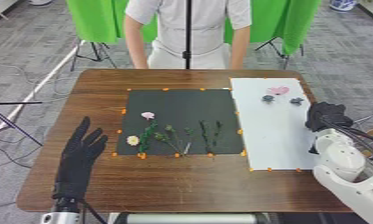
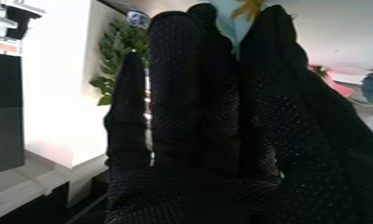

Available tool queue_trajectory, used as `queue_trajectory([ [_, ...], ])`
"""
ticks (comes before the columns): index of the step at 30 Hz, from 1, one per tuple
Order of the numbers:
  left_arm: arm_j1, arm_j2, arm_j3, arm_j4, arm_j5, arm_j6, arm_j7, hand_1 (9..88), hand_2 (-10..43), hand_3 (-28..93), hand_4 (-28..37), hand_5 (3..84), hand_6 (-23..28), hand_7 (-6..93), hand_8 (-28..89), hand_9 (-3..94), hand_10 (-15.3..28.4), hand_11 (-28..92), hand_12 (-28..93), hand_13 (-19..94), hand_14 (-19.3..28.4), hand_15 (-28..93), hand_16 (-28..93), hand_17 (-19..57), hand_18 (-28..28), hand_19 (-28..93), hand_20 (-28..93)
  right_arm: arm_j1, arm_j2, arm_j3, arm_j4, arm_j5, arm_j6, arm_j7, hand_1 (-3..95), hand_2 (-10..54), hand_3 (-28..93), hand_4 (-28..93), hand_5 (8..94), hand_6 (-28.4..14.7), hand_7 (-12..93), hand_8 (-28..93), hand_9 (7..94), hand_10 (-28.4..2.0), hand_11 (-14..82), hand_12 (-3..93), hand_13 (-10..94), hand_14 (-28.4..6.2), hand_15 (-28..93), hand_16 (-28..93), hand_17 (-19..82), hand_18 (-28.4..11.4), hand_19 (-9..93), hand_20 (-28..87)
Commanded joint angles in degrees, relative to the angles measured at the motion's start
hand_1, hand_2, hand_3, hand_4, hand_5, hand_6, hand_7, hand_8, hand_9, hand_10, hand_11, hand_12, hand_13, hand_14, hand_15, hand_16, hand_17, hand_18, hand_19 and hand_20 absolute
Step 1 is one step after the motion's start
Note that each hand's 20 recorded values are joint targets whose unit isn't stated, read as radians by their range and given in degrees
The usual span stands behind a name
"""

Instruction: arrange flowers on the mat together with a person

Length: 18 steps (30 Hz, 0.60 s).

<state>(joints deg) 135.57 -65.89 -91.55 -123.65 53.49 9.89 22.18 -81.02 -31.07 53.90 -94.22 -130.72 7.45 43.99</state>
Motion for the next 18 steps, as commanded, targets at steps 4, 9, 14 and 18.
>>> queue_trajectory([
  [4, 1.2, 0.24, -0.66, -0.90, -0.31, 0.40, 0.31, 21.0, 3.9, 77, -28.3, 22.7, -1.9, 11.2, -9, 27.4, 12.5, 9, 13, 21, 17.7, 18, 0, -11.6, 23.0, 43, 6, -1.3, 0.0, 2.9, -5.5, -4.9, 8.2, 2.1, 61.5, -9.0, 58, -28, 78.0, 5.9, 25, -2, 89.2, -3.8, 12.6, 37.7, 74, -0.4, 49, 30, 23, -12.6, 65, 31],
  [9, 1.7, 0.34, -1.55, -1.75, -0.14, 0.47, 0.22, 21.0, 3.9, 77, -28.3, 22.7, -1.9, 11.2, -10, 27.4, 12.6, 9, 13, 21, 17.6, 18, 0, -11.7, 23.1, 43, 6, 2.9, -1.3, -0.1, -10.4, -6.0, 10.8, -0.5, 61.1, -9.3, 59, -28, 78.4, 6.0, 25, -2, 89.5, -3.6, 12.1, 38.2, 74, -0.6, 49, 30, 23, -12.5, 66, 31],
  [14, 2.4, 0.09, -2.47, -2.10, -0.24, 0.76, 0.17, 21.1, 3.9, 77, -28.3, 22.7, -1.8, 11.0, -10, 27.3, 12.5, 9, 13, 21, 17.7, 18, 0, -11.7, 23.0, 43, 6, 14.4, -6.5, -11.5, -14.0, -4.3, 9.4, -8.4, 60.6, -9.4, 60, -28, 78.5, 5.6, 24, -2, 89.8, -3.8, 11.9, 38.6, 74, -0.6, 49, 31, 23, -12.5, 66, 31],
  [18, 2.6, -0.20, -2.75, -2.14, -0.08, 0.42, -0.28, 21.0, 3.8, 77, -28.3, 22.7, -1.8, 11.1, -9, 27.3, 12.5, 9, 13, 21, 17.7, 18, 0, -11.6, 23.0, 43, 6, 23.3, -14.0, -21.6, -12.9, -2.7, 7.8, -13.3, 60.2, -9.5, 61, -28, 78.5, 5.6, 24, -2, 89.7, -3.8, 11.8, 38.7, 74, -0.7, 49, 31, 23, -12.3, 66, 31],
])
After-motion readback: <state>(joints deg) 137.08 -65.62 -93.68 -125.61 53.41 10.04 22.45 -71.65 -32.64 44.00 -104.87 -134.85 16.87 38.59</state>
